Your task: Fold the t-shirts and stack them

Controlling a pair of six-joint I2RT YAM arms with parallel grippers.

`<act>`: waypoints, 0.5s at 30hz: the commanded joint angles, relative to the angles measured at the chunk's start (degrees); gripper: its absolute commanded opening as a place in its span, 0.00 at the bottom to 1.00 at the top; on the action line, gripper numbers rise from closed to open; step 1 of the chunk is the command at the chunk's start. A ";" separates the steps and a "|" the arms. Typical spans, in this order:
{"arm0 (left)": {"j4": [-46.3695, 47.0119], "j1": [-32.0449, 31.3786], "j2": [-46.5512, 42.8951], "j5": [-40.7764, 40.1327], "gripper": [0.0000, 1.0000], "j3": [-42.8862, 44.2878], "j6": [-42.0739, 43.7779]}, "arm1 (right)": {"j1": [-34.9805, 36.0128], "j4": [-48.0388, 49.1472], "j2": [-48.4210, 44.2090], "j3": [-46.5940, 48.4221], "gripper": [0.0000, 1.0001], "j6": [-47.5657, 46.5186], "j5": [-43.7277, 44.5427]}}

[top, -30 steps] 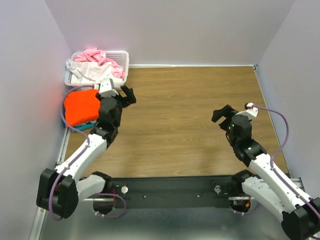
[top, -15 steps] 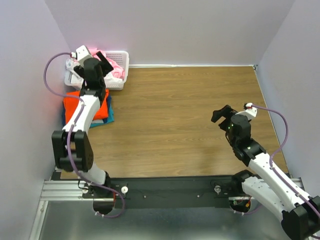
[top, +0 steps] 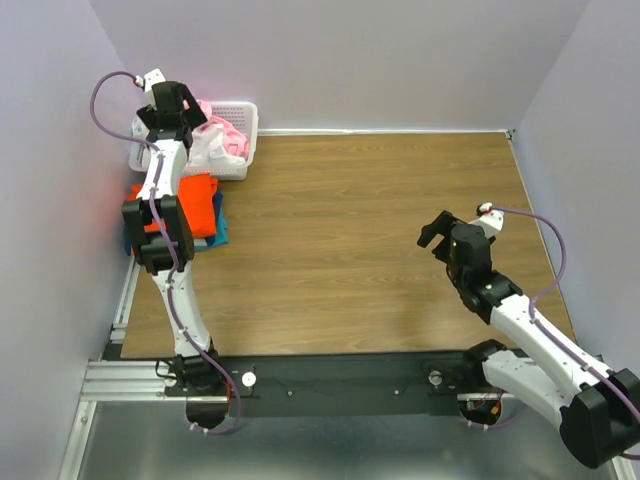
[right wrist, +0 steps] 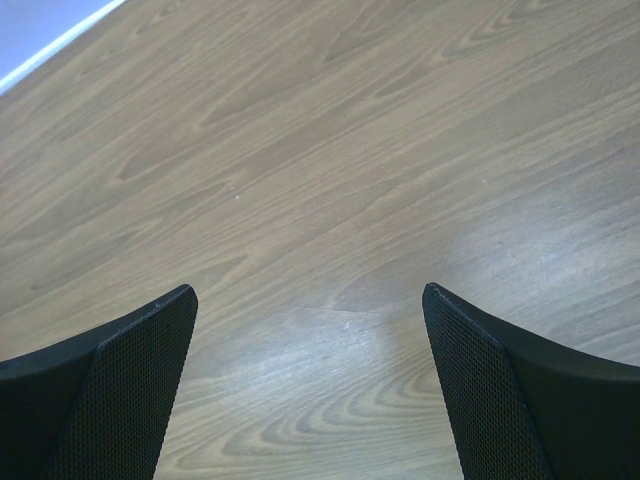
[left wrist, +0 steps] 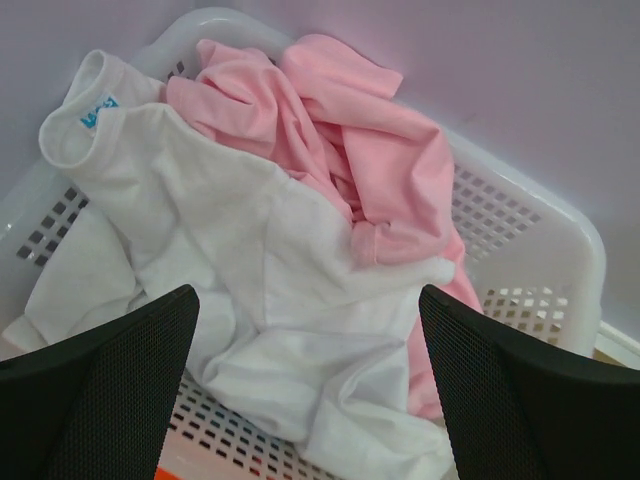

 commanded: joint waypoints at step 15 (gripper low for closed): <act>0.21 3.06 17.90 7.75 0.98 15.50 4.39 | -0.11 0.87 9.46 4.03 1.00 -1.60 3.54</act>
